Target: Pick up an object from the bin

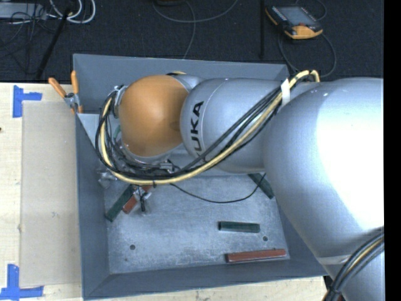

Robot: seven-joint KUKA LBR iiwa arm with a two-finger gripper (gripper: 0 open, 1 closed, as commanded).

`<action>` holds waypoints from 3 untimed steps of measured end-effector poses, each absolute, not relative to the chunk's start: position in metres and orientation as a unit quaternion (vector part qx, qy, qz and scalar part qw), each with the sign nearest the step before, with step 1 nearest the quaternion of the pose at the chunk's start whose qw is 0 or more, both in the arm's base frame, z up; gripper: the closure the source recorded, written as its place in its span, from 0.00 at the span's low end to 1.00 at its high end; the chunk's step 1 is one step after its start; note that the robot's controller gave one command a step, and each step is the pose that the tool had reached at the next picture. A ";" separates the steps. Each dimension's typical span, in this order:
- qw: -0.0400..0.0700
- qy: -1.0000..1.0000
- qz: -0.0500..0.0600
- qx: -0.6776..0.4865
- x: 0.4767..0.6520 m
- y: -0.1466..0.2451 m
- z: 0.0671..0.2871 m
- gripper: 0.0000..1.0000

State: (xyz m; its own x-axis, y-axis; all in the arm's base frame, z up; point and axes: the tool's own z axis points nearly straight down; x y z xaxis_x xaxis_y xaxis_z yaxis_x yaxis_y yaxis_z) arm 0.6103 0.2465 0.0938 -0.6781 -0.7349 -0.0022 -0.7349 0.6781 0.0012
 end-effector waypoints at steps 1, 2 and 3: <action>-0.002 0.920 0.000 -0.392 0.598 0.224 0.068 0.00; 0.001 0.920 0.001 -0.391 0.600 0.225 0.070 1.00; 0.005 0.913 0.000 -0.407 0.590 0.213 0.180 1.00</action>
Offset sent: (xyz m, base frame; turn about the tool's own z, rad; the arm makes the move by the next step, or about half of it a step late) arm -0.0109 -0.0216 -0.0238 0.0142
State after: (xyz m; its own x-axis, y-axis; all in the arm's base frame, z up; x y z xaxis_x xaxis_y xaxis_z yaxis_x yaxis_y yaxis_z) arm 0.5898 0.2128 0.1799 -0.6689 -0.7433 -0.0086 -0.7433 0.6690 -0.0043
